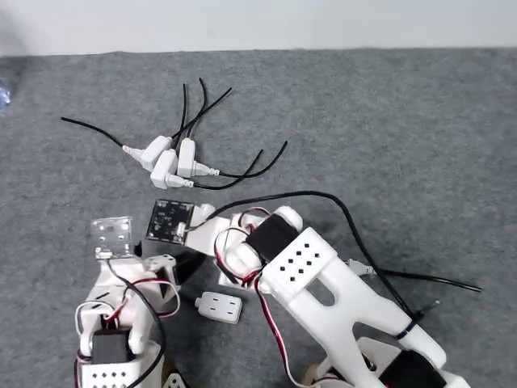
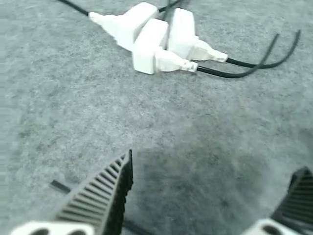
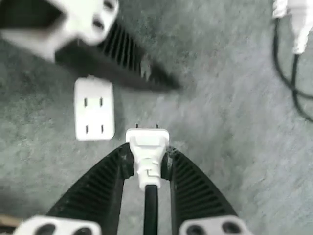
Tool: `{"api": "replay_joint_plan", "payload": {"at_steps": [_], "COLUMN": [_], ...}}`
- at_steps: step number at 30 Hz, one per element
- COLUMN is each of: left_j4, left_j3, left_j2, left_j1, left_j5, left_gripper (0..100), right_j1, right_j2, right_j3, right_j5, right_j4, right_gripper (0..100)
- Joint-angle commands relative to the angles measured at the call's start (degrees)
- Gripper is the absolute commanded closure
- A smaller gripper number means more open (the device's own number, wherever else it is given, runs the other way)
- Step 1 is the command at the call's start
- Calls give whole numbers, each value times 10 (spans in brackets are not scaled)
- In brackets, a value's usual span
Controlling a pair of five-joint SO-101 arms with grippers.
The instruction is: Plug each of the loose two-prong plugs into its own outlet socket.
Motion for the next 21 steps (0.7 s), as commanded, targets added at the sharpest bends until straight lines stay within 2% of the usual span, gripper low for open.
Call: {"api": "replay_joint_plan", "payload": {"at_steps": [1,4,9,21], "left_j4": [0,1,0,0], "left_j3": [-14,-13,-6,-6], "left_j2": [-4,-4,-4,-4], "left_j1": [-63,-91,-80,-76], "left_j5": [4,3,2,2], "left_gripper": [542,542,542,542], "right_j1": [-6,-31,-87,-91], "right_j2": [-19,-20,-19,-14], "right_j3": [9,48,111,117], "right_j5": [-1,-4,-24,-34], "right_j4": [28,26,-11,-48], "right_gripper": [990,990,990,990]}}
